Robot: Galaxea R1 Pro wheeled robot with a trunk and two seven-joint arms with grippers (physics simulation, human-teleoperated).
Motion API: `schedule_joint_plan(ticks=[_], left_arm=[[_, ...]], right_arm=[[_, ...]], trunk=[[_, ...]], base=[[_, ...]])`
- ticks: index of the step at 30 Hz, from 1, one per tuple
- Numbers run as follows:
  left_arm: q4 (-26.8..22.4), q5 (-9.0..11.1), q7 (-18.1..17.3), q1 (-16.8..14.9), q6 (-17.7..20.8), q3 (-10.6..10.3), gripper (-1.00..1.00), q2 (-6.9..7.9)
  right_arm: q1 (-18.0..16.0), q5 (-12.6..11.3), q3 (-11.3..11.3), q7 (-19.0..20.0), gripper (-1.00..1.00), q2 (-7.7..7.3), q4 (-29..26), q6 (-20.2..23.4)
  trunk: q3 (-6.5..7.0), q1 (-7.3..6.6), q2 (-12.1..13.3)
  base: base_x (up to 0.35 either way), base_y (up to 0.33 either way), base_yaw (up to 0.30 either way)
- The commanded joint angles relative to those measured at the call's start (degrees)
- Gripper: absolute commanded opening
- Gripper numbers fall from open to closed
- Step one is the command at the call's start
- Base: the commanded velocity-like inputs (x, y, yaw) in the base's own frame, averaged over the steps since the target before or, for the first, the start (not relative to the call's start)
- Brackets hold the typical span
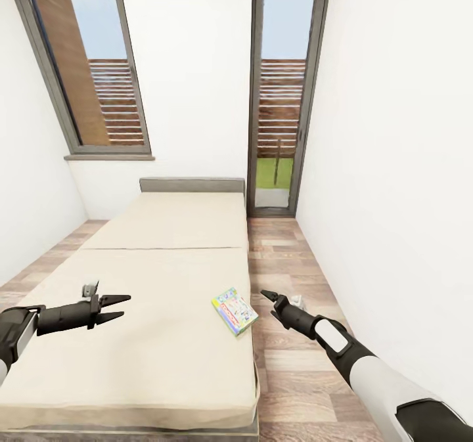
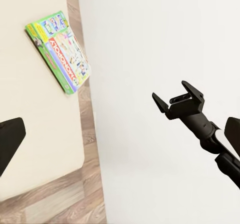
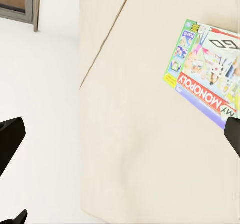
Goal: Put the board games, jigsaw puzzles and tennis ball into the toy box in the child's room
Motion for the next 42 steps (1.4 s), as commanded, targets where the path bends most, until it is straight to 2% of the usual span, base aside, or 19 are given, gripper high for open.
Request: schedule_joint_plan(ticks=[1,20,24,29,36,42], left_arm=[[0.0,-0.2,-0.3,0.0,0.6,0.2,1.0,-0.02],[0.0,0.0,-0.4,-0.1,0.6,0.2,1.0,-0.12],[0.0,0.0,-0.4,0.0,0.6,0.2,1.0,-0.15],[0.0,0.1,-0.6,0.0,0.6,0.2,1.0,-0.11],[0.0,0.0,-4.7,-0.1,1.3,0.3,1.0,-0.01],[0.0,-0.1,-6.6,-0.2,1.5,0.4,1.0,-0.17]], right_arm=[[0.0,-0.3,0.2,0.1,1.0,-0.04,0.0,0.2],[0.0,-0.3,0.2,0.2,1.0,-0.12,0.5,-2.6],[0.0,-0.3,0.2,0.2,1.0,0.04,0.6,-2.8],[0.0,-0.3,0.2,0.0,1.0,0.64,0.5,-5.1],[0.0,-0.6,0.2,-0.3,1.0,0.94,0.6,-5.7],[0.0,-4.6,-0.4,-0.1,1.0,0.7,0.7,-5.4]], trunk=[[-0.24,0.22,-0.4],[-3.65,4.4,-8.1],[-4.37,5.27,-9.7],[-5.27,6.37,-11.7],[-6.52,7.91,-14.5],[-7.6,9.23,-16.9]], base=[[-0.004,0.0,0.0],[0.0,0.0,0.0],[0.0,0.0,0.0],[0.0,0.0,0.0],[0.0,0.0,0.0],[0.0,0.0,0.0]])
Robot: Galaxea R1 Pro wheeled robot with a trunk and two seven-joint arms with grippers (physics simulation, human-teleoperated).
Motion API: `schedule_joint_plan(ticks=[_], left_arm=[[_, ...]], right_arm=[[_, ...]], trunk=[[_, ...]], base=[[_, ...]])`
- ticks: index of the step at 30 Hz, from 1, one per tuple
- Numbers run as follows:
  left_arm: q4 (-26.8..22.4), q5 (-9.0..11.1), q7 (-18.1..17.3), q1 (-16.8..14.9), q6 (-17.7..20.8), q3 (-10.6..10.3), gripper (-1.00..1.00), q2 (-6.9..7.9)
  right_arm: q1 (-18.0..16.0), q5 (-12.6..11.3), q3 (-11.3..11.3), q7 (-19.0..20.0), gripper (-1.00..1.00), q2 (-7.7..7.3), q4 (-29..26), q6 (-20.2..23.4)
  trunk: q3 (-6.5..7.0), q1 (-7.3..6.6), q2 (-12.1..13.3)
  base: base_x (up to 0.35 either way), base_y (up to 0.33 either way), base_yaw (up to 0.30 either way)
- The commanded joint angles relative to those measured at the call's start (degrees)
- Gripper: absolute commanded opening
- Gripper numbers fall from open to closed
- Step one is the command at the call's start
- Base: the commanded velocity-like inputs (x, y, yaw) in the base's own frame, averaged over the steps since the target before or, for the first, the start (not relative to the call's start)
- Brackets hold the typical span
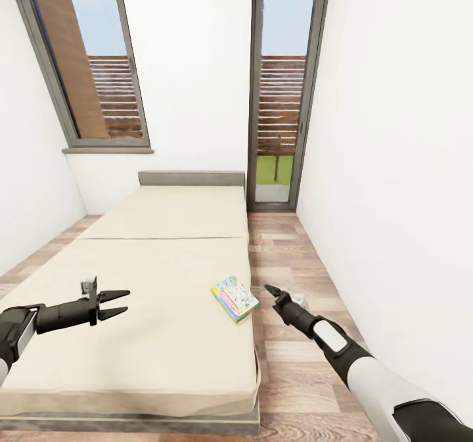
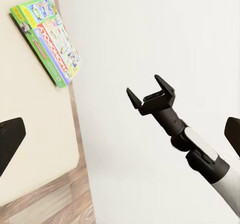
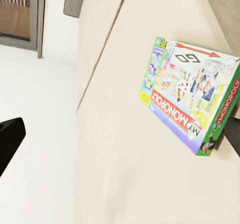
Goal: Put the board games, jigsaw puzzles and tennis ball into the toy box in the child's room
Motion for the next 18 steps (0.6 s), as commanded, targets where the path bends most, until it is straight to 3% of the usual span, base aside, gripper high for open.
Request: schedule_joint_plan(ticks=[1,8,18], left_arm=[[0.0,-0.2,-0.5,-0.1,0.6,0.1,1.0,-0.05],[-0.1,-0.2,-0.8,-0.1,0.8,0.2,1.0,-0.35],[-0.1,0.0,-0.9,-0.1,0.8,0.2,1.0,-0.49]], right_arm=[[0.0,-1.5,0.2,0.1,1.0,-0.05,0.1,0.2],[0.0,-3.5,0.0,0.4,1.0,-0.36,2.7,0.2],[0.3,-4.0,0.0,2.0,1.0,-0.11,3.8,0.1]], trunk=[[-0.24,0.22,-0.4],[-1.5,1.76,-3.2],[-3.29,3.95,-7.3]], base=[[0.0,0.0,0.0],[0.0,0.0,0.0],[0.0,0.0,0.0]])
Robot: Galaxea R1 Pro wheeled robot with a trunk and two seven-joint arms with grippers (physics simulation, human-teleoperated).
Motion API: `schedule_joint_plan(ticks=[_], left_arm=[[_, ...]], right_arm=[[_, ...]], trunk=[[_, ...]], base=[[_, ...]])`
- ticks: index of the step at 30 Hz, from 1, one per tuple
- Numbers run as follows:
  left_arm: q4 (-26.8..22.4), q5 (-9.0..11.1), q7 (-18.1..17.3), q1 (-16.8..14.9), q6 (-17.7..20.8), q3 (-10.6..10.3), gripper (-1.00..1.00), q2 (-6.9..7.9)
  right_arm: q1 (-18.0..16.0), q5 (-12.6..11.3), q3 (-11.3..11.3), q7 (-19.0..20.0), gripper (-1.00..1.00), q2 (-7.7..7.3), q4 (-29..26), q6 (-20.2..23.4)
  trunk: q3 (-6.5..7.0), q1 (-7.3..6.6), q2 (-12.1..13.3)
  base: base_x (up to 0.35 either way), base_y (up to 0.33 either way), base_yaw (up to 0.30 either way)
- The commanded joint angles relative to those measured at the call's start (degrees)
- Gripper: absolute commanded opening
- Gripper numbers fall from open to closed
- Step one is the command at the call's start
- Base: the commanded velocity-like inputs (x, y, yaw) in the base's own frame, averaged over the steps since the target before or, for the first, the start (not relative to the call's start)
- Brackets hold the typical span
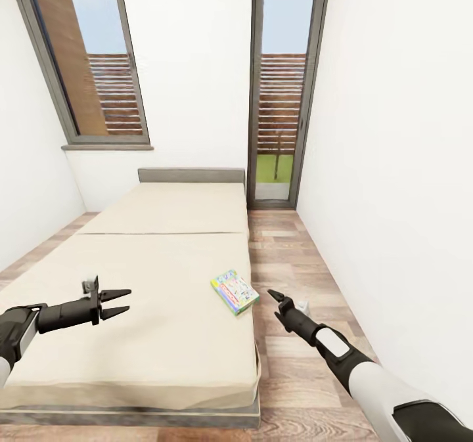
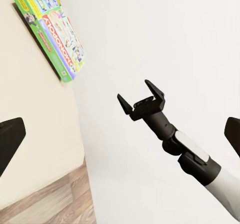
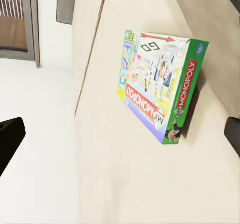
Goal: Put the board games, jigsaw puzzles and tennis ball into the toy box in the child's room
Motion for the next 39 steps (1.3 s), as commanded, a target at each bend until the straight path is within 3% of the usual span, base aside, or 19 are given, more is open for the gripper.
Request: schedule_joint_plan(ticks=[1,9,29,39], left_arm=[[0.0,-0.2,-0.3,0.0,0.6,0.1,1.0,-0.04],[0.0,-0.2,-0.3,0.0,0.6,0.1,1.0,0.04],[0.0,-0.3,-0.3,0.0,0.6,0.1,1.0,0.01],[0.0,-0.3,-0.2,0.0,0.5,0.0,1.0,0.01]], right_arm=[[0.0,-0.6,0.4,1.2,1.0,-0.07,0.1,0.2],[0.0,-0.5,0.4,4.6,1.0,-0.38,0.6,0.1],[0.7,-2.0,0.4,5.1,1.0,-0.67,0.6,0.1],[0.7,-1.9,0.4,5.1,1.0,-0.45,0.6,-0.3]], trunk=[[-0.24,0.22,-0.4],[-1.67,1.97,-3.6],[-5.26,6.37,-11.7],[-5.26,6.37,-11.7]], base=[[0.0,0.0,0.0],[0.0,0.0,0.0],[0.0,0.0,0.0],[0.0,0.0,0.0]])
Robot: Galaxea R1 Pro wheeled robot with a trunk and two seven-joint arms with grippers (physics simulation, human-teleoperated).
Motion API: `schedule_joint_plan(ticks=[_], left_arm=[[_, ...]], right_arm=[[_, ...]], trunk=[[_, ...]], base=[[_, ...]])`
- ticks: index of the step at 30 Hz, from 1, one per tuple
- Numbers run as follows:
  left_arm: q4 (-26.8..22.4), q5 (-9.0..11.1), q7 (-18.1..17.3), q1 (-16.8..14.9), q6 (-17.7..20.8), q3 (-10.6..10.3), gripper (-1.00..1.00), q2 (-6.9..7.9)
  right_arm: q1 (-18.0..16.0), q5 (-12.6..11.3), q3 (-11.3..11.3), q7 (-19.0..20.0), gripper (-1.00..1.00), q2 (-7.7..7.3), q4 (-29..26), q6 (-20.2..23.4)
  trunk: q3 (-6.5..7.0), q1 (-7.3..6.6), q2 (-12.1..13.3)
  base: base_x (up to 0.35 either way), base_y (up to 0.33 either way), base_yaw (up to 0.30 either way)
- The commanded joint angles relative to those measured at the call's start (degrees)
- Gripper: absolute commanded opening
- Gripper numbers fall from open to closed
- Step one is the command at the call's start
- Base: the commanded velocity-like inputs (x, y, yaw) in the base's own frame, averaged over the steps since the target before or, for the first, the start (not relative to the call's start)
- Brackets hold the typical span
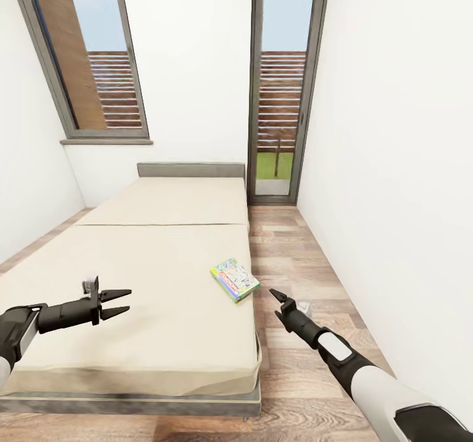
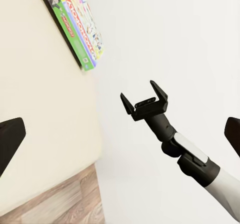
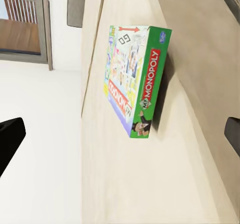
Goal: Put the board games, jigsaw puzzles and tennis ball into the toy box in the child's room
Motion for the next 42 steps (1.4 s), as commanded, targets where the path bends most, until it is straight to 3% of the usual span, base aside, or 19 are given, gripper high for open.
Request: schedule_joint_plan(ticks=[1,20,31,42], left_arm=[[0.0,-0.2,-0.3,0.0,0.6,0.1,1.0,-0.01],[0.0,0.2,-0.4,0.0,0.2,0.6,1.0,0.09],[0.0,0.1,-3.2,0.0,-0.1,0.5,1.0,0.06],[0.0,0.1,-3.7,0.0,-0.2,0.3,1.0,0.04]], right_arm=[[0.0,-0.6,0.4,0.1,1.0,-0.06,0.0,0.2],[0.0,-0.6,0.4,0.0,1.0,-0.05,0.1,0.2],[0.0,-0.6,0.4,-0.6,1.0,0.11,0.1,0.1],[0.0,-0.5,0.4,-0.6,1.0,0.42,0.1,0.0]], trunk=[[-0.05,-0.01,0.0],[-0.05,-0.01,0.0],[-0.05,-0.01,0.0],[-0.05,-0.01,0.0]], base=[[0.0,0.0,0.0],[0.023,0.0,0.0],[0.053,0.0,0.0],[0.083,0.0,0.0]])
